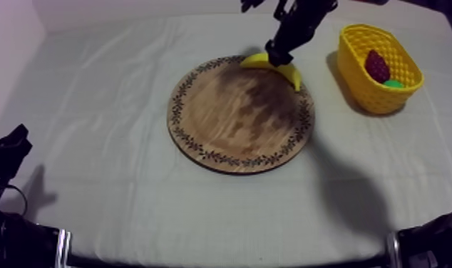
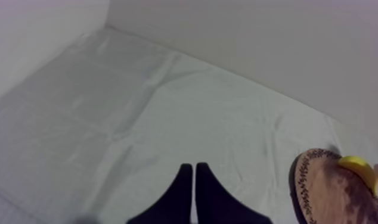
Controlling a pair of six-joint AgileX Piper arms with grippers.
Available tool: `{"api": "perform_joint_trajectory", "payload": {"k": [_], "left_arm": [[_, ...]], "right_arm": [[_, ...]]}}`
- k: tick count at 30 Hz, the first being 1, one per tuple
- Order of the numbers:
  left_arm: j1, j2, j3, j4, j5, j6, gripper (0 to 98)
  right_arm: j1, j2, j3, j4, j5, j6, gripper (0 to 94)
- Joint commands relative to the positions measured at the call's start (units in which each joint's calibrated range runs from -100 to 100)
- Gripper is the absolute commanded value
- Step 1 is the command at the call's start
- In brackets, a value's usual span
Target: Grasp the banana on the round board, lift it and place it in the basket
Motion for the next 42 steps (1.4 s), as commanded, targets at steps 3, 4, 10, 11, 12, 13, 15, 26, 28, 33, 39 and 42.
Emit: {"api": "perform_joint_trajectory", "payload": {"k": [3,4,10,11,12,13,15,26,28,33,39,42], "left_arm": [[0.00,0.00,0.00,0.01,-0.04,0.01,0.1],[0.00,0.00,0.00,0.01,-0.04,0.01,0.1],[0.00,0.00,0.00,0.01,-0.04,0.01,0.1],[0.00,0.00,0.00,0.01,-0.04,0.01,0.1],[0.00,0.00,0.00,0.01,-0.04,0.01,0.1],[0.00,0.00,0.00,0.01,-0.04,0.01,0.1],[0.00,0.00,0.00,0.01,-0.04,0.01,0.1],[0.00,0.00,0.00,0.01,-0.04,0.01,0.1],[0.00,0.00,0.00,0.01,-0.04,0.01,0.1],[0.00,0.00,0.00,0.01,-0.04,0.01,0.1],[0.00,0.00,0.00,0.01,-0.04,0.01,0.1],[0.00,0.00,0.00,0.01,-0.04,0.01,0.1]], "right_arm": [[0.28,4.13,-0.65,0.37,-0.49,0.05,81.4],[0.36,4.70,-0.96,0.29,-0.60,0.17,81.4],[0.70,7.82,-3.00,0.21,-1.34,0.42,81.0],[0.75,8.43,-3.34,0.26,-1.43,0.42,81.0],[0.77,9.03,-3.64,0.36,-1.57,0.38,81.0],[0.80,9.61,-3.95,0.44,-1.77,0.34,80.9],[0.78,10.64,-4.75,0.50,-2.17,0.25,80.7],[0.97,15.74,-11.56,0.00,0.36,0.54,55.2],[1.08,16.38,-12.54,-0.57,0.71,0.96,47.1],[1.39,17.16,-13.87,-1.92,0.75,1.92,30.1],[1.17,17.95,-14.98,-2.23,1.19,2.04,22.4],[1.05,17.38,-14.42,-2.37,1.19,2.18,21.9]]}}
